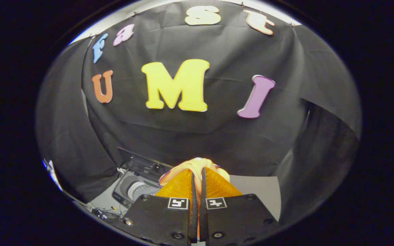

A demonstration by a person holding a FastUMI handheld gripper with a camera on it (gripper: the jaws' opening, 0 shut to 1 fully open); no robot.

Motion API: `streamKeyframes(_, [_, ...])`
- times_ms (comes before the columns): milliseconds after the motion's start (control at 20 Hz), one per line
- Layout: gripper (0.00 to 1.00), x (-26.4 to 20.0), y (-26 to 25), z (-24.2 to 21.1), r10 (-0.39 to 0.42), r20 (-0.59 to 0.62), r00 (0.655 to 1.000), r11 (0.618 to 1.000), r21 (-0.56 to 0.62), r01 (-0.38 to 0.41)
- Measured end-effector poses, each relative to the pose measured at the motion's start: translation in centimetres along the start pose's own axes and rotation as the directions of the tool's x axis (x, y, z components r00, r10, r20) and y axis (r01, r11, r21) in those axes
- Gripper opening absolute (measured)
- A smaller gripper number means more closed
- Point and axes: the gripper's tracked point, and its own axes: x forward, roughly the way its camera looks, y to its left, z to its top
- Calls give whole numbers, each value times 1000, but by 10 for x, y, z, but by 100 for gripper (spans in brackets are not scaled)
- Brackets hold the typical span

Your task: Put the clothes into the washing machine and then close the washing machine lid.

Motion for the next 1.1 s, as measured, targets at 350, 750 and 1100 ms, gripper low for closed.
streamKeyframes(350, [6, 15, 101, 27, 163, 9, 987, 985, -56, -162])
streamKeyframes(750, [6, 38, 191, 43, 270, 2, 963, 955, -128, -268])
streamKeyframes(1100, [6, 83, 228, -8, 302, -82, 950, 945, -107, -310])
